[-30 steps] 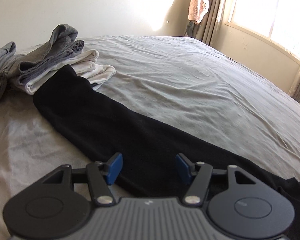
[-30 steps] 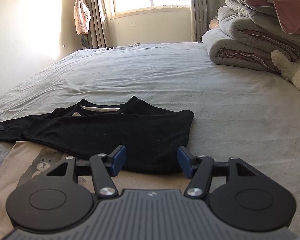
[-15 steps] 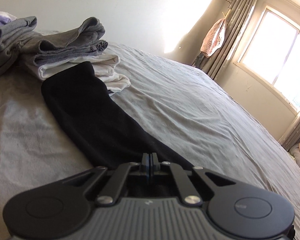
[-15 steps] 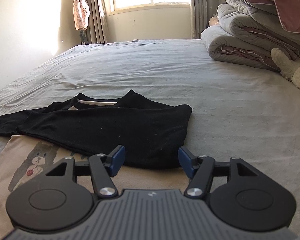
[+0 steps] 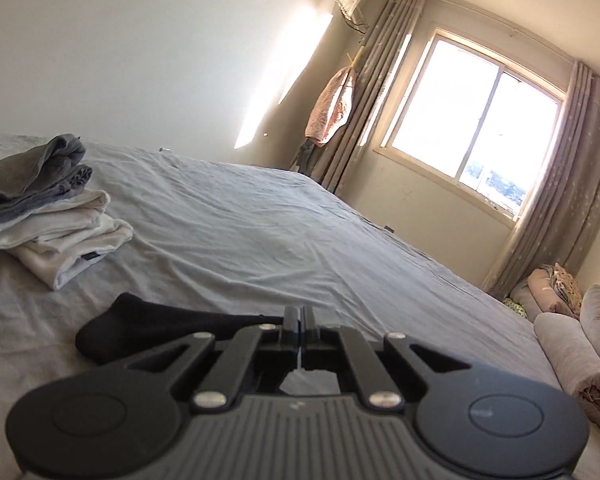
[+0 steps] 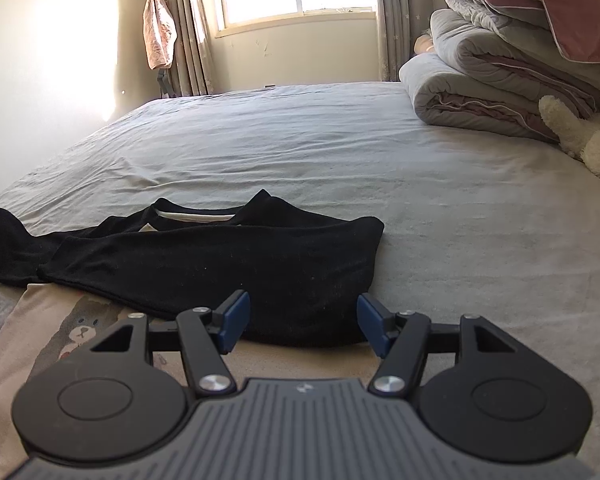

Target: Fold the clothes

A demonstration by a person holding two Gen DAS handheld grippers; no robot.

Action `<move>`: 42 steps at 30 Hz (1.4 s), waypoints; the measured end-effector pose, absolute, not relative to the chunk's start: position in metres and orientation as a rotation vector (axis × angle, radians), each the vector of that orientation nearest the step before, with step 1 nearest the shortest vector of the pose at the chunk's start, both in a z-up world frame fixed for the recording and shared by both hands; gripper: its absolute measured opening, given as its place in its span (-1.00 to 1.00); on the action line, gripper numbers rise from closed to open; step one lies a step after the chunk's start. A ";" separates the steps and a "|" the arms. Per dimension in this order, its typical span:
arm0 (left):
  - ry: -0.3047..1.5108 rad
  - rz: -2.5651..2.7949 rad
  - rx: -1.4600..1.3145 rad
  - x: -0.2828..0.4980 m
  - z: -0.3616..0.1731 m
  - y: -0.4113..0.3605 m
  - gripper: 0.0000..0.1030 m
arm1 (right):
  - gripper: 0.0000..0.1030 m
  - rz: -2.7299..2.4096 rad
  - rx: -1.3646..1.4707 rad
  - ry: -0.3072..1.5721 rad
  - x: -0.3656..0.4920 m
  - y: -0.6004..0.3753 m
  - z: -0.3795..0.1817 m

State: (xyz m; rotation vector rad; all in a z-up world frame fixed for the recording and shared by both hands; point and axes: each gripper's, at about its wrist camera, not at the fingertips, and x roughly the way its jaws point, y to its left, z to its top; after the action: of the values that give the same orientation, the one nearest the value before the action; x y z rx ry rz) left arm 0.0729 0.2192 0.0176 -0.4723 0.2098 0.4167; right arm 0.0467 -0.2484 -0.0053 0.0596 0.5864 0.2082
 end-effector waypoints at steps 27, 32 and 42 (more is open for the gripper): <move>0.640 -0.083 -0.242 0.084 -0.033 0.061 -0.62 | 0.27 0.222 0.075 0.576 0.046 -0.249 0.000; 0.573 0.019 -0.324 0.070 -0.011 0.083 -0.03 | 0.32 0.223 0.089 0.569 0.046 -0.252 0.002; 0.550 0.347 -0.643 0.092 -0.019 0.168 0.21 | 0.34 0.242 0.107 0.557 0.043 -0.252 0.008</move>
State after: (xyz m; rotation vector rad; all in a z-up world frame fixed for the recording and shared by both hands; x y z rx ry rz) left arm 0.0919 0.1684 -0.0187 -0.6430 0.5504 0.3472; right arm 0.0429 -0.2519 0.0078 0.1071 0.5568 0.2424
